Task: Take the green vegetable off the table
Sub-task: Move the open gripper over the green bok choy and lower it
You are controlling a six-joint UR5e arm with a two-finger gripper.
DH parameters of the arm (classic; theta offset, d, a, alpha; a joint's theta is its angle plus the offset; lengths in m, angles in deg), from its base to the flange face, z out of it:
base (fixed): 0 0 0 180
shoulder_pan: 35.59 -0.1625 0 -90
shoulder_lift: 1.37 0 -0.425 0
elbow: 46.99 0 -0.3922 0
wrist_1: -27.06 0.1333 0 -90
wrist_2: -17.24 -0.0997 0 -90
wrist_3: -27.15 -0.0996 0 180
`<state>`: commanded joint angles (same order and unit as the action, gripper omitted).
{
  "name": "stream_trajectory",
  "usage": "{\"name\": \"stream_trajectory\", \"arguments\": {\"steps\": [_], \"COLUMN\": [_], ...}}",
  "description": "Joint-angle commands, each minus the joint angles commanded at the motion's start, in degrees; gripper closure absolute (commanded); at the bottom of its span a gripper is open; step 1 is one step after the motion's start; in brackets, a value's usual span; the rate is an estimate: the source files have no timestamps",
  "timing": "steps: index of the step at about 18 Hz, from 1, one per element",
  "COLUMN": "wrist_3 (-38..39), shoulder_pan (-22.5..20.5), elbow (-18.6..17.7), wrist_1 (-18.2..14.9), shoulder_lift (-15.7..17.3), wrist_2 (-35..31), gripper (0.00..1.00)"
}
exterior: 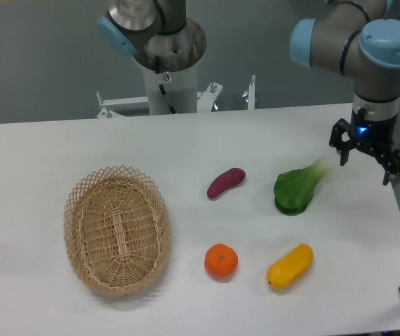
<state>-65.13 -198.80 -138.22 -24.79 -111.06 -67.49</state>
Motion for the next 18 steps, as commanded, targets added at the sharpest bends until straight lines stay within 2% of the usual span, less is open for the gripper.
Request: {"name": "stream_trajectory", "arguments": {"steps": [3,8,13,14,16,18], "wrist_3": [-0.17,-0.61,-9.81,-12.98,-17.29,-18.46], "shoulder_pan": [-0.09,-0.35,-1.32,-1.32,-1.06,-0.62], "elbow": [-2.72,-3.69,-7.29,-8.17,-10.1,-11.25], "wrist_1": [0.96,0.79,0.7,0.53,0.53,0.61], "shoulder_lift": [0.26,0.35,0.79,0.79,0.7,0.53], "wrist_2": [0.17,0.09,-0.17,-1.57,-8.58,-13.26], "gripper": [0.0,0.0,0.0,0.0,0.0,0.0]}}
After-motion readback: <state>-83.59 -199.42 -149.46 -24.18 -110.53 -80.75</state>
